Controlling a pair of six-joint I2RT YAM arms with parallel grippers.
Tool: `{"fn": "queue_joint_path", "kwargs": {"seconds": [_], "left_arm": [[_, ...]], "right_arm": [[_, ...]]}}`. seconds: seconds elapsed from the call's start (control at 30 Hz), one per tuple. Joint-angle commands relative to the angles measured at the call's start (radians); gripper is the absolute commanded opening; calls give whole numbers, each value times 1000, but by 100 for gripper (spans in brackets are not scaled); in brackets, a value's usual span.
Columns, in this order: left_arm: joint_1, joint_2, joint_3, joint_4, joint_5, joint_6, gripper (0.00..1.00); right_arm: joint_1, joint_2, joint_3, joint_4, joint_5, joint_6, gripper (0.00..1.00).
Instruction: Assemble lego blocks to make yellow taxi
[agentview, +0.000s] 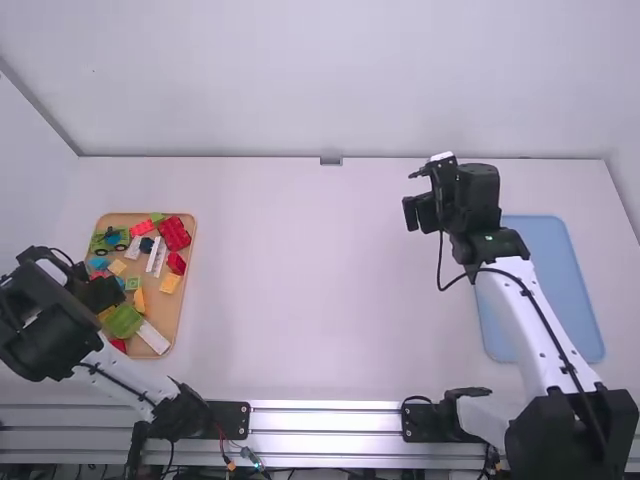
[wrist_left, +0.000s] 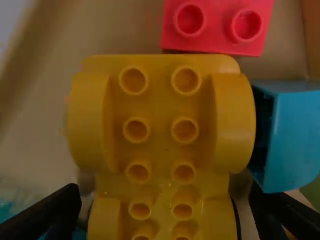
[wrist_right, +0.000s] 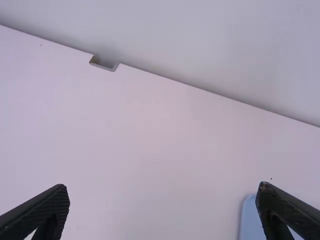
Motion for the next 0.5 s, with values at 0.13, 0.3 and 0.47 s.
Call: {"fn": "queue_joint_path", "kwargs": {"seconds": [0.13, 0.3, 0.47], "left_arm": [[-2, 26, -6, -13, -6, -35, 79], [-2, 26, -6, -14, -13, -90, 70], [-2, 22, 1, -17, -14, -121, 57]], "right_arm": [[2, 6, 43, -2, 2, 3, 99], [3, 6, 43, -2, 1, 3, 99], [3, 6, 43, -2, 2, 3, 99]]}}
